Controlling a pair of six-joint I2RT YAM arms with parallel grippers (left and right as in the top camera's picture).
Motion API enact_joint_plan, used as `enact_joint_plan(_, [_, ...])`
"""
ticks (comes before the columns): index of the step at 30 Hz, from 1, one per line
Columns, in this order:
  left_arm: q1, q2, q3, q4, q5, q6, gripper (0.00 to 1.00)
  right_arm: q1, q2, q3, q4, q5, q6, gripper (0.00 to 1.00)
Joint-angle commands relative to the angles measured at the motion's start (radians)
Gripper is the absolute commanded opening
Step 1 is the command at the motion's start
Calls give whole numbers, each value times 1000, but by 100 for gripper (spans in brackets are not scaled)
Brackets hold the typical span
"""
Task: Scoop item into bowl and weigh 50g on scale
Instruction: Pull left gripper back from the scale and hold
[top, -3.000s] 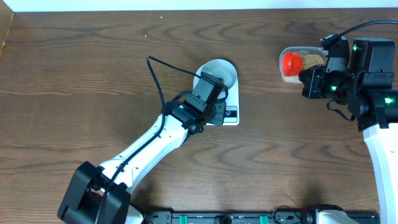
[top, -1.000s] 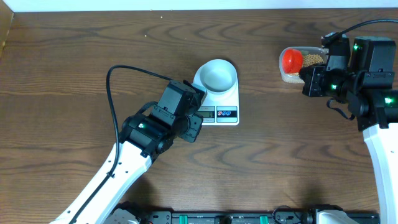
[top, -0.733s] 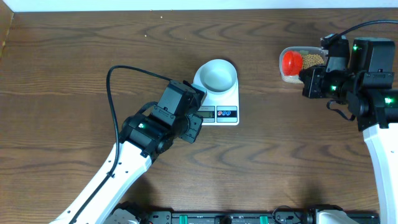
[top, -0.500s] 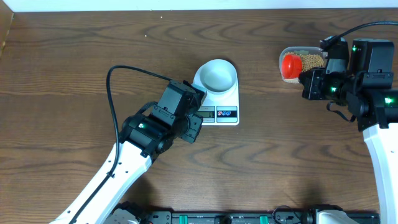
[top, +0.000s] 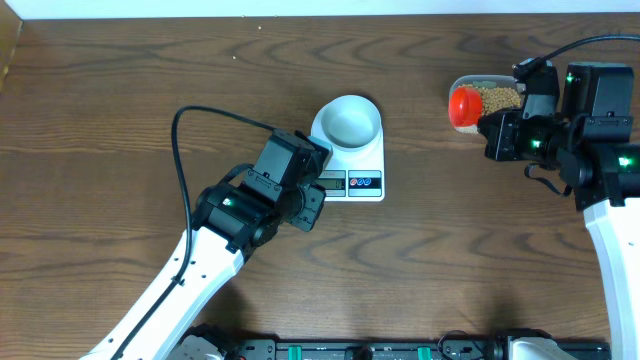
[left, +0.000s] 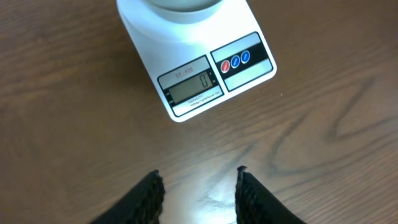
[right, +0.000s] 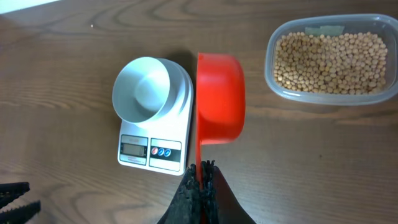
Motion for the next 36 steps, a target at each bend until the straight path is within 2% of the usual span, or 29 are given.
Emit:
enact_joint_plan(1, [3, -3, 6, -12, -4, 10, 47, -5, -3, -4, 6, -17, -20, 1])
enact_joint_plan(3, [3, -2, 6, -18, -4, 10, 53, -5, -3, -4, 6, -17, -21, 1])
enact_joint_plan(5, [3, -3, 6, -18, -4, 10, 64, -5, -3, -4, 5, -17, -21, 1])
enact_joint_plan(10, [3, -3, 6, -18, -4, 10, 78, -5, -3, -4, -2, -16, -21, 1])
enact_joint_plan(20, [3, -2, 6, -18, -4, 10, 83, -5, -3, -4, -5, -16, -21, 1])
enact_joint_plan(21, [3, -3, 6, -18, -4, 10, 97, -5, -3, -4, -6, -16, -21, 1])
enact_joint_plan(36, [3, -3, 6, -18, -4, 10, 97, -5, -3, -4, -7, -16, -21, 1])
